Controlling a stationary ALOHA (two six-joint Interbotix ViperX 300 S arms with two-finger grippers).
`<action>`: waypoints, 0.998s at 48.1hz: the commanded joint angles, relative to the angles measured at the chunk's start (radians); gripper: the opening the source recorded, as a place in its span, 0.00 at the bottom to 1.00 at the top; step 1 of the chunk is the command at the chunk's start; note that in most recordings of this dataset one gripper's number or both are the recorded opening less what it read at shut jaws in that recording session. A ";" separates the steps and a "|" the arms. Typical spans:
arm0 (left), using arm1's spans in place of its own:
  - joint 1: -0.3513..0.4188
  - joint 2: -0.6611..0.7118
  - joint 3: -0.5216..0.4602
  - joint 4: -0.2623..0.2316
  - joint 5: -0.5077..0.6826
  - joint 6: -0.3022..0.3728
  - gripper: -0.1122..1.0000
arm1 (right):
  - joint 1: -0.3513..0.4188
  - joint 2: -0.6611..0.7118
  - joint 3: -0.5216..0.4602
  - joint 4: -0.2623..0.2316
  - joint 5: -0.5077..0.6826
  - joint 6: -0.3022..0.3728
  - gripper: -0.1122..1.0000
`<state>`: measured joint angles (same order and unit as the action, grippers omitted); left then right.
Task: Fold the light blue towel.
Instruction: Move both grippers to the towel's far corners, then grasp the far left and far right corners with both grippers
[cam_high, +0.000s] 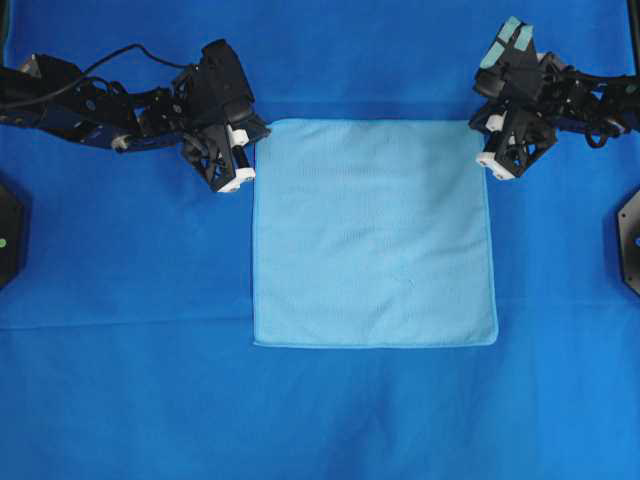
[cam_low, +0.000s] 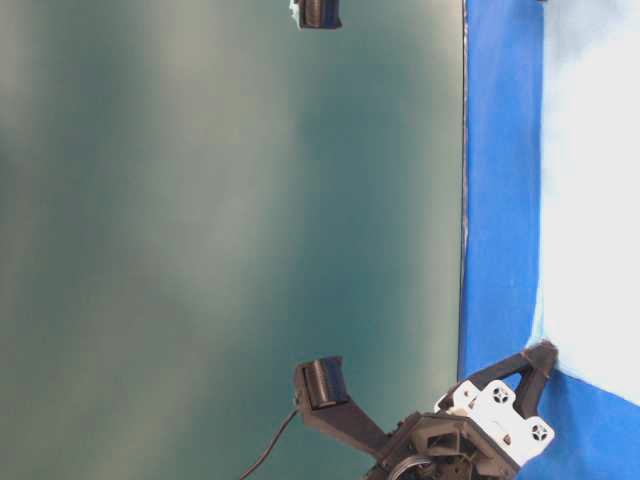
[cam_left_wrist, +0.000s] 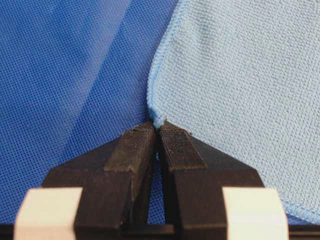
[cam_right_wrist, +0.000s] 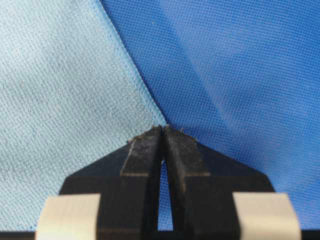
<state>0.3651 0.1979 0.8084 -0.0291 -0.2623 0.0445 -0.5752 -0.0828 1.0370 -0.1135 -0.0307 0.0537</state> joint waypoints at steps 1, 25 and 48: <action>-0.005 -0.035 -0.006 0.002 0.006 0.002 0.11 | -0.002 -0.017 -0.011 0.000 -0.003 0.002 0.12; -0.003 -0.241 -0.011 0.002 0.097 0.008 0.11 | 0.002 -0.255 -0.005 0.005 0.140 0.011 0.12; -0.081 -0.252 0.018 0.002 0.150 0.006 0.11 | 0.192 -0.334 0.006 0.048 0.255 0.112 0.12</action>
<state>0.3221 -0.0291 0.8314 -0.0291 -0.1181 0.0506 -0.4310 -0.3866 1.0446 -0.0752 0.1994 0.1411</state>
